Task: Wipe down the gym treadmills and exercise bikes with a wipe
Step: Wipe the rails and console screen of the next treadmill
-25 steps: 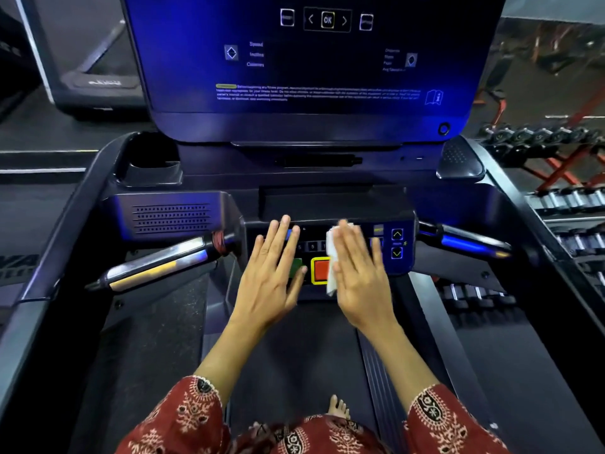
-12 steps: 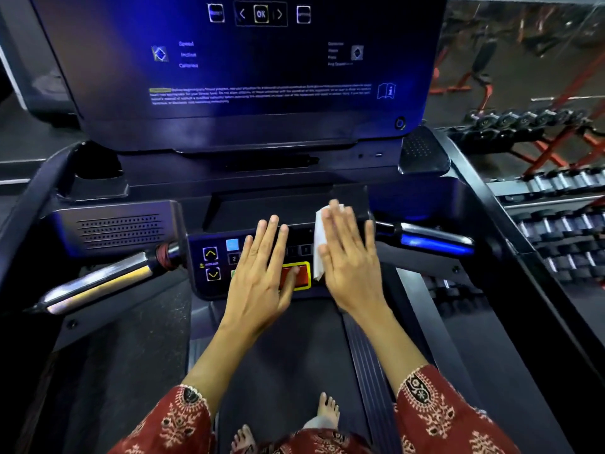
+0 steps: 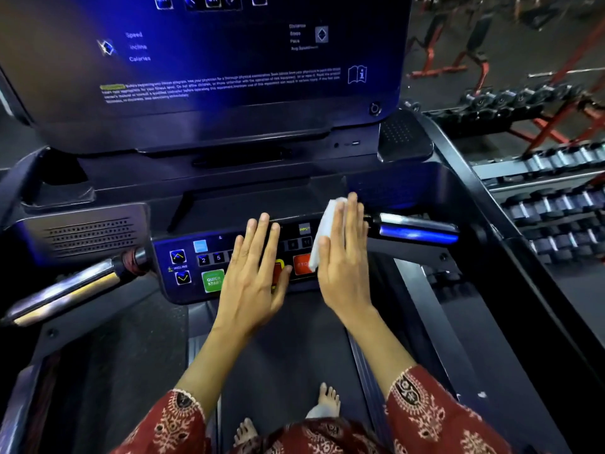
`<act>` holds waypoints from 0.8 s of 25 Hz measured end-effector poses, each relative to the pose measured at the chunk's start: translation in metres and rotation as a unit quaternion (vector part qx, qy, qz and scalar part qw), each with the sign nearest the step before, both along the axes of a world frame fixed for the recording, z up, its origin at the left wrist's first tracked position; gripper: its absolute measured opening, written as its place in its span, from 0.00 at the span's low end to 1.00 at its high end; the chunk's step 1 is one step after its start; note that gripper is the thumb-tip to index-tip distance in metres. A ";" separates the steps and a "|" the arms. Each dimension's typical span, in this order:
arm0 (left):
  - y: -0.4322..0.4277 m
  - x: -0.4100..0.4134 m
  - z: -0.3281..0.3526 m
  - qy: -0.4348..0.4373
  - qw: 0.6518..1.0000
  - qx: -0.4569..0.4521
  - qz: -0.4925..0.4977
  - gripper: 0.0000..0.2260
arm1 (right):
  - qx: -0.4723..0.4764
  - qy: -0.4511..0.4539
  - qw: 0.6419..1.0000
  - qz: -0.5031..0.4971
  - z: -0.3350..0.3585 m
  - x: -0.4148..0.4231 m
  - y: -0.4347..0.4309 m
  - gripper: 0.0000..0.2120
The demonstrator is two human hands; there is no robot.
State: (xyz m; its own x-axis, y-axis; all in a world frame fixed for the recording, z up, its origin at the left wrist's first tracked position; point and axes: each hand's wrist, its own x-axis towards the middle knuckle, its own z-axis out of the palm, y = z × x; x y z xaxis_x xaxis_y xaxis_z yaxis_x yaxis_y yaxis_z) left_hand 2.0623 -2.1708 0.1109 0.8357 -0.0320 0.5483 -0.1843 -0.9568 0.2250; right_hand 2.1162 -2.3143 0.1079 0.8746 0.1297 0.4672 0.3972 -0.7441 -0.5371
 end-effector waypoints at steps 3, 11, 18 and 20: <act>0.002 -0.002 -0.003 0.001 1.000 -0.003 -0.003 0.26 | -0.076 -0.058 0.994 0.054 0.004 0.003 0.005 0.24; 0.011 -0.023 -0.016 0.006 1.000 0.002 0.004 0.26 | -0.016 0.003 1.000 0.000 -0.026 -0.034 -0.001 0.26; 0.034 -0.037 -0.022 0.003 1.000 0.022 0.012 0.25 | -0.095 -0.032 0.992 0.076 -0.034 -0.043 -0.009 0.32; 0.040 -0.041 -0.022 0.001 1.000 0.016 0.012 0.25 | 0.005 0.038 0.999 0.024 -0.022 -0.048 0.014 0.26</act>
State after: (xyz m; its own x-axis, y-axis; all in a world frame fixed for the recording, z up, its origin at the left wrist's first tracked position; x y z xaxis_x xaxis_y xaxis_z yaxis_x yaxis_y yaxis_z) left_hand 2.0216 -2.1312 0.0888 0.8378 -0.0303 0.5451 -0.1614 -0.9676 0.1943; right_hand 2.0684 -2.2999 0.0855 0.9009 0.1676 0.4005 0.3895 -0.7193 -0.5753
